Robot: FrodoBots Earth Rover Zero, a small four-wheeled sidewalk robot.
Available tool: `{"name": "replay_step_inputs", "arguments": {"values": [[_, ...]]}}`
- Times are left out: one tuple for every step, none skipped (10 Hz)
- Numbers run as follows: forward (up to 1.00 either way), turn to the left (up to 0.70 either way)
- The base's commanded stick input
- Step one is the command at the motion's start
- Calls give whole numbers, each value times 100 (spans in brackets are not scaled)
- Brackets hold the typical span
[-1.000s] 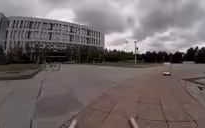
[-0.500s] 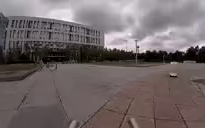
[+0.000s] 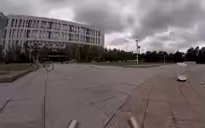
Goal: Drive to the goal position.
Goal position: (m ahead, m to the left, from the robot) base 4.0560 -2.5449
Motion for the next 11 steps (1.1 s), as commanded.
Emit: {"name": "replay_step_inputs", "arguments": {"values": [[100,0],[100,0],[100,0],[100,0],[100,0],[100,0],[100,0],[100,0],[100,0],[100,0],[100,0]]}}
